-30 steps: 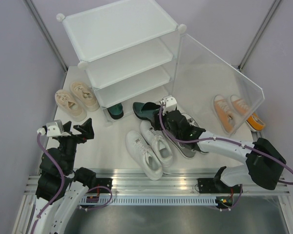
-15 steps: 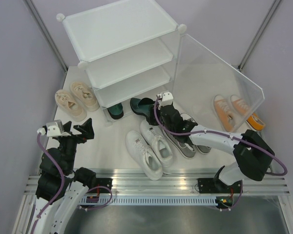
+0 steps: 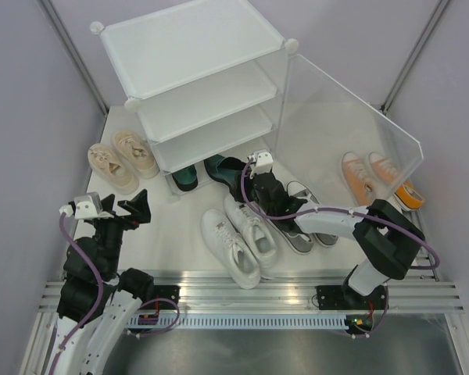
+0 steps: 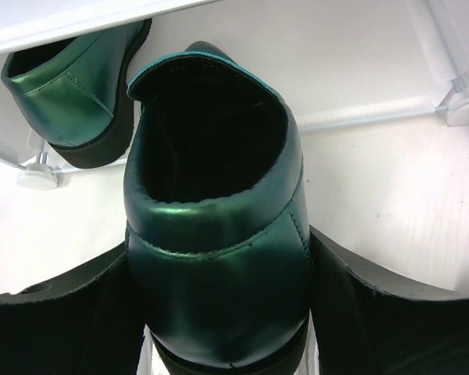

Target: Place and organize the shoes in the shoe cabinet

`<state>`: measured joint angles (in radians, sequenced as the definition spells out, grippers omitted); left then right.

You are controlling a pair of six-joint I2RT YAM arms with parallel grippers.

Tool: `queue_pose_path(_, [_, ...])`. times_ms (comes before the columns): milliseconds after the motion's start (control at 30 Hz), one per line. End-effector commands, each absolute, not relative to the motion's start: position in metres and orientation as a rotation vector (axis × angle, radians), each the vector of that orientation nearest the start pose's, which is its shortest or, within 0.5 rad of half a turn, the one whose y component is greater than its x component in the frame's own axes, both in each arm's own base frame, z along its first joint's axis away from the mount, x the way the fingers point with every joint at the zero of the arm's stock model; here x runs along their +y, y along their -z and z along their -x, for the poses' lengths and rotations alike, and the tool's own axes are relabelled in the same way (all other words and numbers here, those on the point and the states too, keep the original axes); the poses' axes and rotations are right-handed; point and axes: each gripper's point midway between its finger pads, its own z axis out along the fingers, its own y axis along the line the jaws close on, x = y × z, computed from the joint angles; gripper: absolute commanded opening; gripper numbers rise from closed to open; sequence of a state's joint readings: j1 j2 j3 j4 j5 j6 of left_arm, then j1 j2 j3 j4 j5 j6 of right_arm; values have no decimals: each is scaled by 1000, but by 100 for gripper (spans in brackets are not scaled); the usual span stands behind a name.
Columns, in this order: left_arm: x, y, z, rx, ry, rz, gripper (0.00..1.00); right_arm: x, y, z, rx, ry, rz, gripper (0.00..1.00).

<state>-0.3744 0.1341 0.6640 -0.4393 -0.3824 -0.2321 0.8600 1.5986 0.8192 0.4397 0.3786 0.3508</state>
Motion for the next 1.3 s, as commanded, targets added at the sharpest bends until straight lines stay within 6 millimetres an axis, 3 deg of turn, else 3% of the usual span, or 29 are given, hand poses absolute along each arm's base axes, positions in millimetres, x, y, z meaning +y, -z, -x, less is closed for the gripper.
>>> queue_pose_path(0, [-16, -311, -190, 1455, 219, 191, 100, 327, -155, -347, 1793, -549, 211, 15])
queue_pose_path(533, [-17, -310, -190, 1455, 223, 187, 100, 346, -143, -370, 1779, -465, 304, 25])
queue_pose_path(1133, [-20, -311, -189, 1454, 236, 174, 100, 378, -129, -388, 1771, -522, 308, 26])
queue_pose_path(1267, [-20, -311, -189, 1454, 239, 170, 100, 382, -126, -391, 1768, -527, 304, 31])
